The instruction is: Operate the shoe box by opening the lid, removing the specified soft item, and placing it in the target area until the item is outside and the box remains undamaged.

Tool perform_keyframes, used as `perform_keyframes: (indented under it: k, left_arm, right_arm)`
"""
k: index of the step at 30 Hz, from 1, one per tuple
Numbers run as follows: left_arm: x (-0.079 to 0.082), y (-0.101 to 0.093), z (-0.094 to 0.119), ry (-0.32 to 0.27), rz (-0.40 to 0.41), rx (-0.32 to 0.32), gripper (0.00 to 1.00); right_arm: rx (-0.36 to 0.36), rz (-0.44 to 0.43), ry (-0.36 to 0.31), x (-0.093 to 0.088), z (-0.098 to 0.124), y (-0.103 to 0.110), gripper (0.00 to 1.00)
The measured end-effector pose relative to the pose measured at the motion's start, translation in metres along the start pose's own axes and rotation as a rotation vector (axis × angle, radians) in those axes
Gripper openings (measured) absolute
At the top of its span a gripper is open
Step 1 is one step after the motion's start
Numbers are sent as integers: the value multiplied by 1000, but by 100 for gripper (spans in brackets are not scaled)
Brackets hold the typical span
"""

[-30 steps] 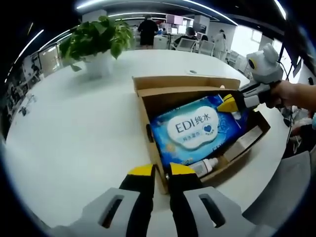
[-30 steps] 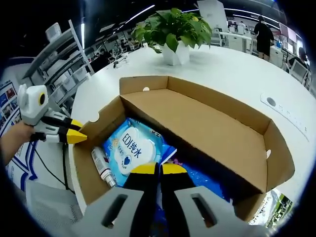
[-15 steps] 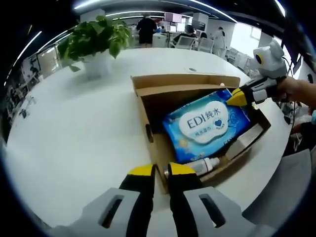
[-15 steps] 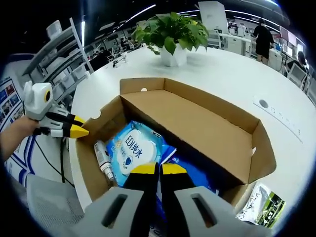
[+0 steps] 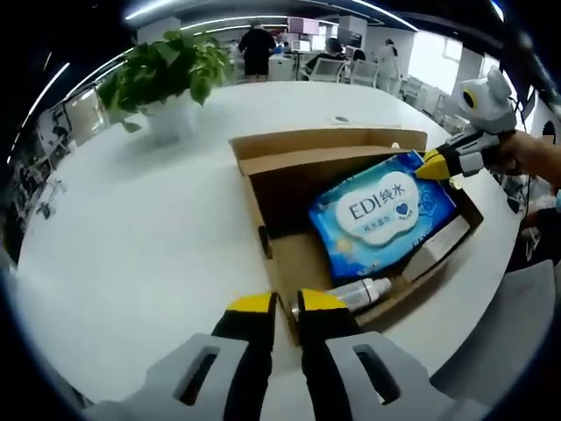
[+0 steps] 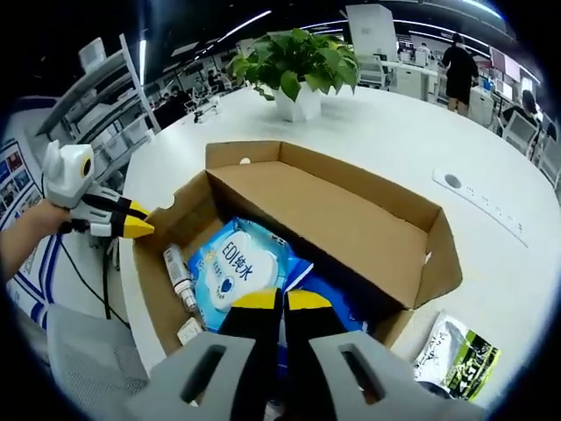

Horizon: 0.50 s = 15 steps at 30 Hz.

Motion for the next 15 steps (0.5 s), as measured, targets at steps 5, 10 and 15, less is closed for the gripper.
perform_keyframes:
  k: [5, 10, 15]
  left_arm:
    - [13, -3, 4, -17, -21, 2, 12]
    - [25, -10, 2, -32, -54, -21, 13]
    - [29, -16, -8, -5, -81, -53, 14]
  right_arm:
    - [-5, -5, 8, -3, 0, -4, 0]
    - [-9, -10, 15, -6, -1, -6, 0]
    - [-13, -8, 21, -7, -2, -8, 0]
Point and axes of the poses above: the point that each gripper's makers call its tool centre point, and the gripper's own axes: z roughly backward along the fingers, y roughly to its left, x roughly out of its top, the point moved 10 cm from there along z, roughly backward along the fingers, and after that the axes turned 7 degrees about -x, right-handed, at the moved point
